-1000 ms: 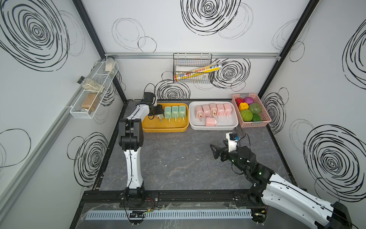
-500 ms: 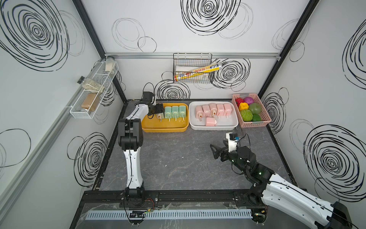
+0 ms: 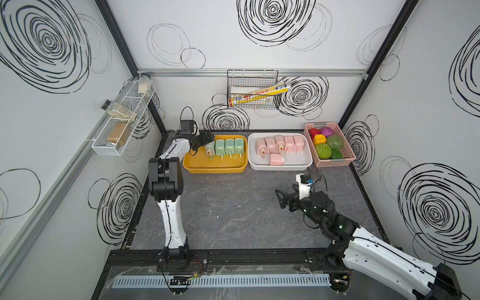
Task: Place the pencil sharpeners by color into the storage box
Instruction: Place the pencil sharpener in the storage box.
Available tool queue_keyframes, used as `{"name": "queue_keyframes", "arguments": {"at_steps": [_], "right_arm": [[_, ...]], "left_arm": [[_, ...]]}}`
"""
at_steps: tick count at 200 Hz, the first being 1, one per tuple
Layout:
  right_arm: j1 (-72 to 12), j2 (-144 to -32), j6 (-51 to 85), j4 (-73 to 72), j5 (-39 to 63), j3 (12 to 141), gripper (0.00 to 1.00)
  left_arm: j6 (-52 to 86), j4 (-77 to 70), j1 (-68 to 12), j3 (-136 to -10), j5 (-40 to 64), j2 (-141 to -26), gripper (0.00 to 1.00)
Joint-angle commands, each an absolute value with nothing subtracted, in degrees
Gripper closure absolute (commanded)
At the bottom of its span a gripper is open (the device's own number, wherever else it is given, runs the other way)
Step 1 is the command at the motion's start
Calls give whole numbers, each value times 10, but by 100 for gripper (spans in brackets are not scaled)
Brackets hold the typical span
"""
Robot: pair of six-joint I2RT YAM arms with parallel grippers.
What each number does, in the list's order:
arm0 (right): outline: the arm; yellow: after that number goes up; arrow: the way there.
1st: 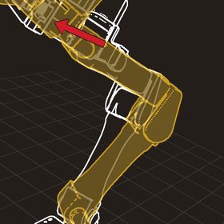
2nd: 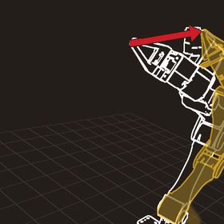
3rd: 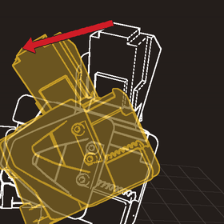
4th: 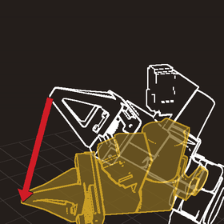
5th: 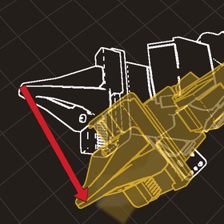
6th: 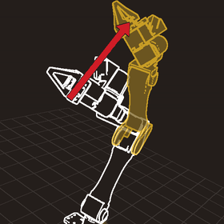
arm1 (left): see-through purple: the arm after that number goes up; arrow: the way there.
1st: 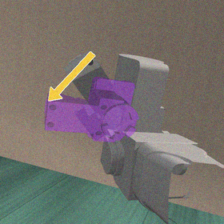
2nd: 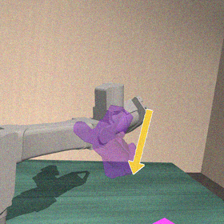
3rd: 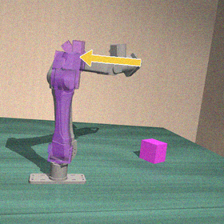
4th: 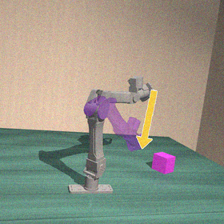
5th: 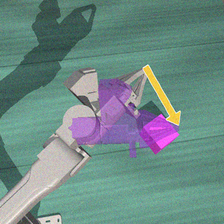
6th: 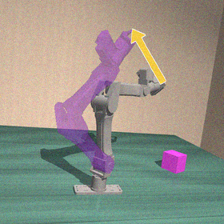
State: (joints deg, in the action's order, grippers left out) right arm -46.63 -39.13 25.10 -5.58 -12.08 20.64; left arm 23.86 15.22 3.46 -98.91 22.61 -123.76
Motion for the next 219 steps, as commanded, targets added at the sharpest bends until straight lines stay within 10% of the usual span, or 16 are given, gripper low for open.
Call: {"name": "queue_keyframes", "arguments": {"at_steps": [1, 219], "right_arm": [[-464, -394, 251, -64, -118, 205, 0], [-459, -388, 201, -61, -182, 222, 0]], "left_arm": [[255, 142, 21, -1017, 228, -1240, 1], [252, 153, 13, -933, 85, -1128, 1]]}}
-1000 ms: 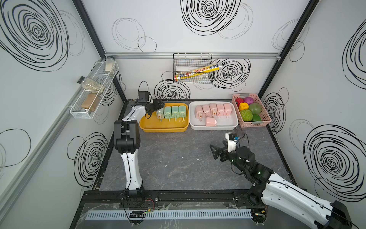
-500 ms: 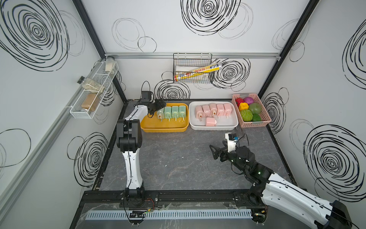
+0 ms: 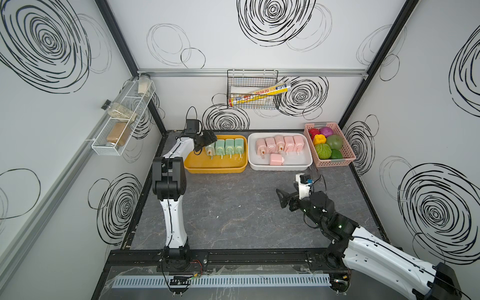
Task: Place the pencil sharpeners by color into the storage box
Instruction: Place the pencil sharpener in the storage box, then reset both arms
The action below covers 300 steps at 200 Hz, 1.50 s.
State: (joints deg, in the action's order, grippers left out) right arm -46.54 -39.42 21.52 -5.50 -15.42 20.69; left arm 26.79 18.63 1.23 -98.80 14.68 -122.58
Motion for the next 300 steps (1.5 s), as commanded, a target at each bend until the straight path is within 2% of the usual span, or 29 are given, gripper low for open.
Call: {"name": "queue_keyframes", "arguments": {"at_steps": [1, 51, 108, 139, 174, 196, 220, 242, 267, 300], "right_arm": [[-458, -388, 201, -62, -182, 222, 0], [-430, -390, 189, -100, -258, 221, 0], [-301, -418, 159, -178, -290, 219, 0], [-232, -447, 154, -215, -281, 219, 0], [-171, -470, 195, -219, -309, 218, 0], [-144, -499, 209, -261, -377, 193, 0], [-96, -569, 227, -306, -445, 175, 0], [-51, -649, 208, -356, -418, 165, 0], [-44, -737, 157, -438, -411, 158, 0], [-31, -804, 99, -450, -323, 208, 0]], "left_arm": [[252, 151, 13, -929, 84, -1124, 1], [220, 54, -6, -755, 14, -922, 1], [220, -113, -50, -495, -57, -689, 1], [153, -175, -89, -380, -139, -612, 1], [81, -251, -80, -265, -169, -561, 1], [103, -308, -34, -201, -115, -553, 1], [106, -343, -8, -180, -123, -588, 1], [78, -455, 0, -147, -100, -657, 1], [70, -468, 4, -182, -97, -728, 1], [69, -500, 12, -221, -44, -807, 1]]}}
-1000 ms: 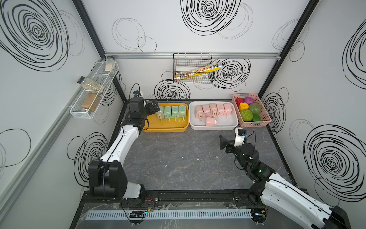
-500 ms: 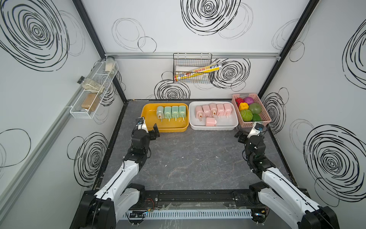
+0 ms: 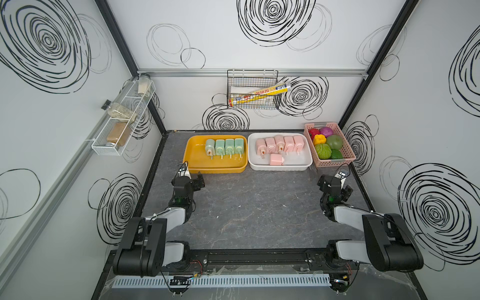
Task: Place the pencil sharpeners by color into the storage box
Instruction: Reset both arms
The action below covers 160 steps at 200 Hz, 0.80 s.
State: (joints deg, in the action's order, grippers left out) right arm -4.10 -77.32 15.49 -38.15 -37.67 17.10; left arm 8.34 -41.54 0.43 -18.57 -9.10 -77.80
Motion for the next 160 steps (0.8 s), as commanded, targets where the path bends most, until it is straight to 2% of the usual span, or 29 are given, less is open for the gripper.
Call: {"name": "queue_keyframes", "arguments": {"at_steps": [1, 28, 45, 80, 113, 123, 160], "right_arm": [[-30, -806, 98, -448, -319, 211, 0], [-10, -839, 49, -474, -181, 229, 0], [-4, -850, 40, -486, -131, 235, 0], [-4, -850, 29, -526, -94, 218, 0], [-4, -843, 26, -566, -83, 192, 0], [-5, -842, 23, -576, -79, 187, 0], [-12, -827, 12, -655, -74, 136, 0]], "left_arm": [[69, -501, 12, -221, -43, -808, 1], [60, -547, 18, -212, -25, -820, 1], [46, -544, 10, -220, -16, -830, 1], [8, -592, -26, -193, -38, -829, 1], [5, -765, -29, -113, -33, -853, 1], [4, -726, -30, -121, -38, -840, 1], [9, -743, -42, -117, -93, -846, 1]]}}
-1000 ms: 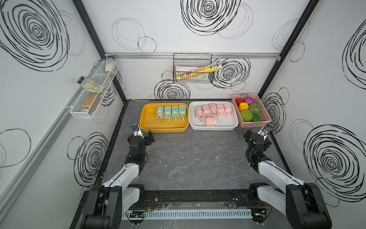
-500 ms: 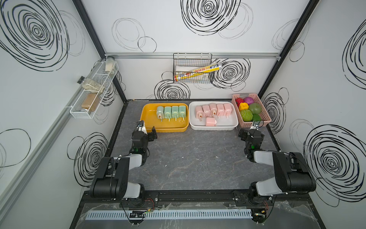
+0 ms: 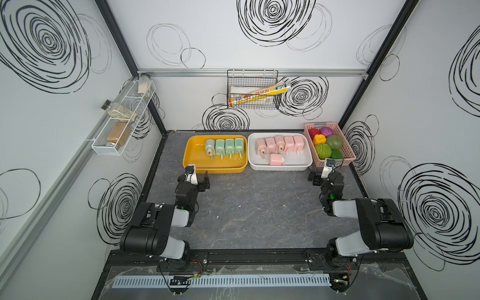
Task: Place the pencil sharpeners by color into the storage box
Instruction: Reset both arms
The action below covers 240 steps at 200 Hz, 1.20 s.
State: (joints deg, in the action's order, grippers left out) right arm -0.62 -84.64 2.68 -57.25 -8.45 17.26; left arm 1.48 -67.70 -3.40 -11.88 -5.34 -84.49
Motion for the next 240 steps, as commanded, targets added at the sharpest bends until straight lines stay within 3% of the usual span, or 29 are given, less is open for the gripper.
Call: {"name": "queue_keyframes", "arguments": {"at_steps": [1, 19, 67, 94, 110, 146, 169, 183, 208, 240], "right_arm": [[-13, -826, 11, -658, -75, 134, 0], [-27, -819, -6, -727, -72, 93, 0], [-25, -868, -30, -861, -10, 46, 0], [-8, -865, -18, -819, 11, 67, 0], [8, -869, -7, -700, 41, 128, 0], [19, -872, -2, -705, 62, 130, 0], [32, -870, -24, -729, 157, 117, 0], [33, -871, -24, -727, 155, 118, 0], [10, -869, -1, -713, 33, 126, 0], [11, -868, -2, -712, 33, 125, 0]], "left_arm": [[10, -744, -43, -117, -95, -846, 1], [18, -758, -50, -110, -142, -847, 1], [19, -758, -51, -110, -143, -846, 1], [19, -758, -51, -109, -143, -845, 1], [19, -761, -51, -108, -144, -844, 1], [19, -762, -51, -107, -143, -844, 1], [20, -762, -51, -107, -143, -844, 1], [19, -762, -51, -107, -143, -844, 1], [19, -762, -51, -107, -143, -844, 1], [19, -762, -51, -106, -143, -844, 1]]}}
